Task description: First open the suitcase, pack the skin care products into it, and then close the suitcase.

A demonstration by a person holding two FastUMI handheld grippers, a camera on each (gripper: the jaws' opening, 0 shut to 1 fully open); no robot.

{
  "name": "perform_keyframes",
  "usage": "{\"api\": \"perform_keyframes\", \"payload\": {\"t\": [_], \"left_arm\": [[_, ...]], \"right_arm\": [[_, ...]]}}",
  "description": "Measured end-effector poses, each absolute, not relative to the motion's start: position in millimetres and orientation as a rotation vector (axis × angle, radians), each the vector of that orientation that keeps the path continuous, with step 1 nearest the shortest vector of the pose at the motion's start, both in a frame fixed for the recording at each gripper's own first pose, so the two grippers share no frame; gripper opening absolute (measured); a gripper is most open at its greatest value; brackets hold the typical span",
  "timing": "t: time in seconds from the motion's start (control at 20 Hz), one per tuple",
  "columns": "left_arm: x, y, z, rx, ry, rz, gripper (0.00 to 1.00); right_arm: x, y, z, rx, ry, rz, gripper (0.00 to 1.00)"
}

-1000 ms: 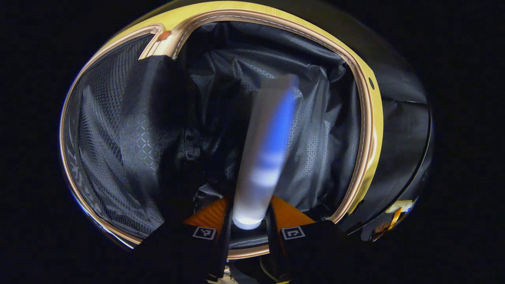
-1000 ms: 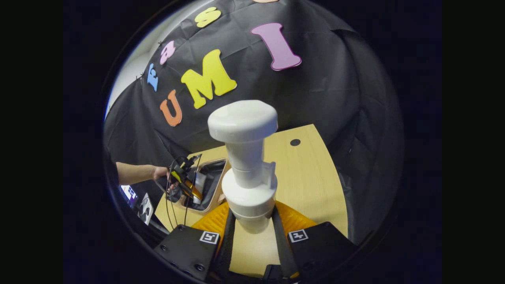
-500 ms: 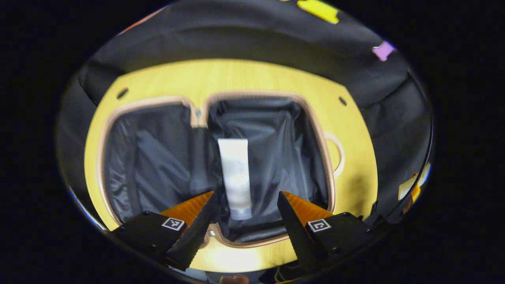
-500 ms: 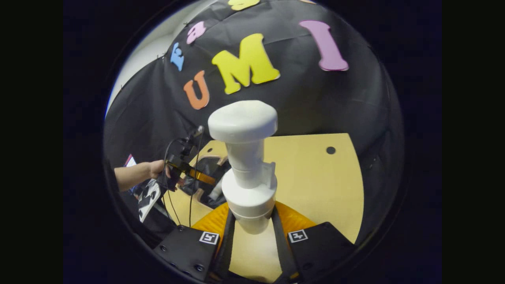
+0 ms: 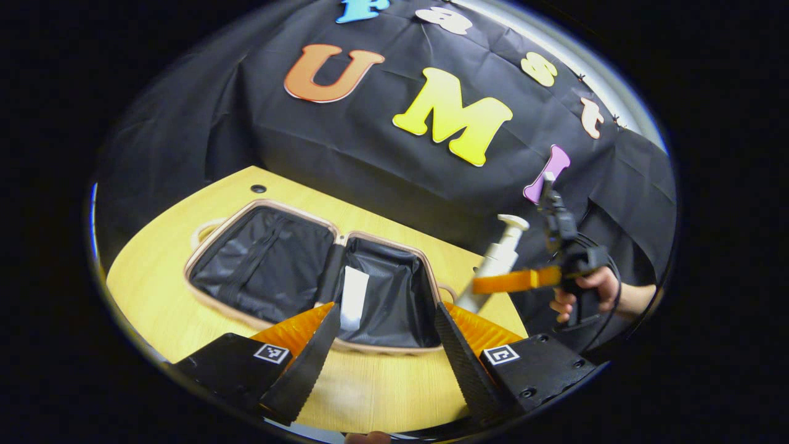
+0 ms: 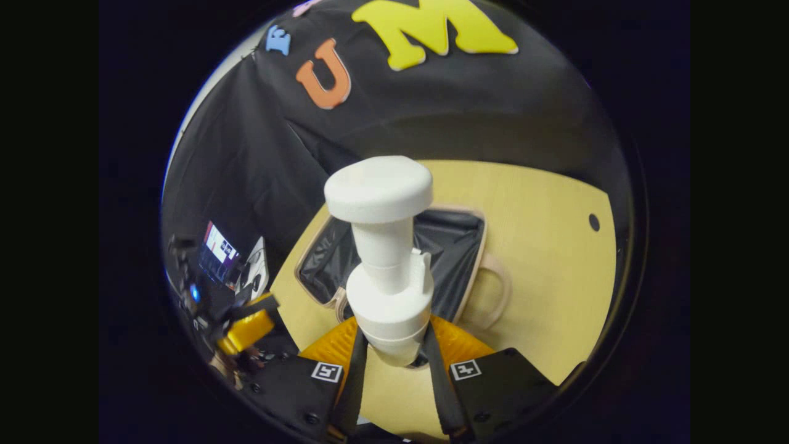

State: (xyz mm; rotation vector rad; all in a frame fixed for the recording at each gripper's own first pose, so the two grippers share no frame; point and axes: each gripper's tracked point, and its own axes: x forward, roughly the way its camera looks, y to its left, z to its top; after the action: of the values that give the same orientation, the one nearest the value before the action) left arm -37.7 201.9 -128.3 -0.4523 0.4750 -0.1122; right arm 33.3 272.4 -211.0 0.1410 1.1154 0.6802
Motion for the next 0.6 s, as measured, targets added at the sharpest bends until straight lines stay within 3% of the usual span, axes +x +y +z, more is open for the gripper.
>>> {"api": "perform_keyframes", "payload": {"t": [0.3, 0.6], "left_arm": [[-108.9, 199.2, -131.5, -0.537, 0.457, -0.034, 0.99], [-135.5, 212.5, -137.6, -0.616, 0.448, 0.038, 0.98]], "right_arm": [[35.4, 302.7, -295.7, 0.112, 1.411, 0.465, 0.46], [53.6, 299.5, -339.4, 0.153, 1.517, 0.186, 0.47]]}}
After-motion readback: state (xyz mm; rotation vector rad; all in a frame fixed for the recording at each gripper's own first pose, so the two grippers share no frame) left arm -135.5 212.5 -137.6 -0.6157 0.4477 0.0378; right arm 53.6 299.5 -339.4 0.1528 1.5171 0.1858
